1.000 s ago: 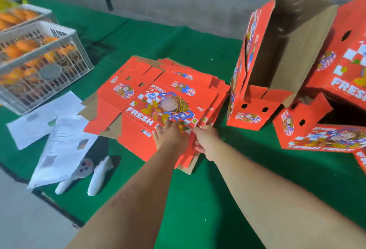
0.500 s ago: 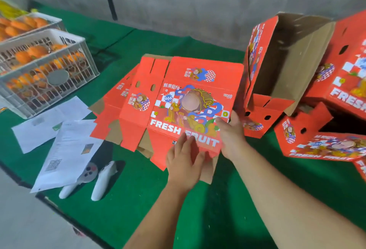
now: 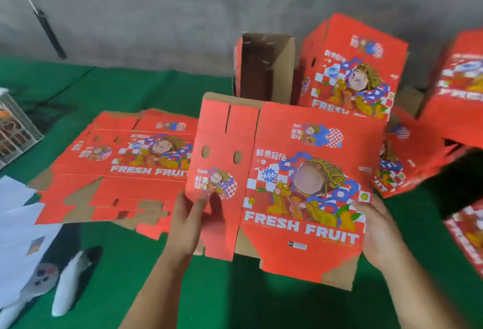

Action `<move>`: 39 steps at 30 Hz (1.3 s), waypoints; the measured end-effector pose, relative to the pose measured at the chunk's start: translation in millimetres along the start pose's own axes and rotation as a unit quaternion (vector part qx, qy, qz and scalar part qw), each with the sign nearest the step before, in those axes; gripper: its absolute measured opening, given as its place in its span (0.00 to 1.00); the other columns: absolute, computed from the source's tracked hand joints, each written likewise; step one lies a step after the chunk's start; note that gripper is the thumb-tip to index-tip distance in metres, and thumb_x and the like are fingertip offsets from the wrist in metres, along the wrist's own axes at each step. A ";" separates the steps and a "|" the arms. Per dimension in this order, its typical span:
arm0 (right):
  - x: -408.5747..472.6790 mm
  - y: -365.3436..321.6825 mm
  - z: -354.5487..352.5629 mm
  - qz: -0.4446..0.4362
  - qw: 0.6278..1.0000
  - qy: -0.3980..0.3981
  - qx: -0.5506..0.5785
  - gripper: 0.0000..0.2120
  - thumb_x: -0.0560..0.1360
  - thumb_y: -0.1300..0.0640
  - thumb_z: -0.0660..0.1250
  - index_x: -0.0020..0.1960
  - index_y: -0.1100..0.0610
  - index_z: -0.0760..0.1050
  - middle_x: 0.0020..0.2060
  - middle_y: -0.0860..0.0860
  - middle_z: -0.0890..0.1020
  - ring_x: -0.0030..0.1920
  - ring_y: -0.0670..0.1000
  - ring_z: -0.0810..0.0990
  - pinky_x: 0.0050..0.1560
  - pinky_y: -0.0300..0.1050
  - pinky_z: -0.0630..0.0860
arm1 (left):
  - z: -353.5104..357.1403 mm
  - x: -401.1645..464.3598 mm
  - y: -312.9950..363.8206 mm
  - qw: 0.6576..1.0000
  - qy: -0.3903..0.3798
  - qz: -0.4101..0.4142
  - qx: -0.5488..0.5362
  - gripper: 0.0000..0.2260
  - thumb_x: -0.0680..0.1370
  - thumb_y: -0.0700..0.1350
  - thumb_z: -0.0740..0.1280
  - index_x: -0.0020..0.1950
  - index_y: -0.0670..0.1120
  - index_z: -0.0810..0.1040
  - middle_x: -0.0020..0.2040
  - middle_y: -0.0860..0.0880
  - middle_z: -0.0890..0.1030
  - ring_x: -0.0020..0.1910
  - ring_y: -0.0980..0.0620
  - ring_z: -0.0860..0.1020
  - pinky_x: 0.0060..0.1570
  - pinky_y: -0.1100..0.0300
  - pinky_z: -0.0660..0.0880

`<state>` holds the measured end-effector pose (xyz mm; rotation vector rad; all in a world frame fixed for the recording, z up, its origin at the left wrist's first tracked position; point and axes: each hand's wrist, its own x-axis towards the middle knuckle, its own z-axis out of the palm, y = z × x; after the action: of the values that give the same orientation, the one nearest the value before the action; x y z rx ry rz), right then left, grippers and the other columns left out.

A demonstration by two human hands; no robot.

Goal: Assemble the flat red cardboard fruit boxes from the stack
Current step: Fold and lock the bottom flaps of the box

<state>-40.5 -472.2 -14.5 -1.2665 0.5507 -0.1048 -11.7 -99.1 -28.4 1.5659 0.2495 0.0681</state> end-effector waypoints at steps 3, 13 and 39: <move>-15.6 -8.6 -34.4 0.009 0.996 0.083 -0.002 0.13 0.81 0.56 0.65 0.65 0.50 0.78 0.56 0.60 0.86 0.50 0.63 0.87 0.52 0.65 0.83 | 38.7 -16.2 7.0 0.995 -0.097 0.020 -0.016 0.16 0.82 0.55 0.69 0.70 0.57 0.75 0.64 0.60 0.83 0.64 0.61 0.79 0.63 0.61 0.73; -45.1 -26.3 -121.6 0.100 0.950 0.238 -0.175 0.23 0.77 0.53 0.73 0.64 0.53 0.63 0.59 0.64 0.79 0.59 0.67 0.81 0.61 0.72 0.77 | 97.0 -31.7 15.3 0.950 -0.263 -0.089 0.141 0.31 0.68 0.74 0.69 0.67 0.61 0.77 0.58 0.64 0.84 0.57 0.64 0.82 0.62 0.57 0.73; -82.4 -74.7 -87.7 -0.013 0.954 -0.128 -0.269 0.29 0.81 0.46 0.66 0.80 0.42 0.64 0.75 0.39 0.71 0.74 0.39 0.69 0.72 0.46 0.63 | 140.2 -76.5 63.9 0.967 -0.141 -0.177 -0.116 0.18 0.83 0.61 0.60 0.52 0.55 0.87 0.57 0.46 0.87 0.64 0.41 0.81 0.73 0.38 0.69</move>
<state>-134.6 -541.7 65.4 -1.7878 0.3443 0.1999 -50.8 -251.2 41.8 1.2606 0.2816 -0.3914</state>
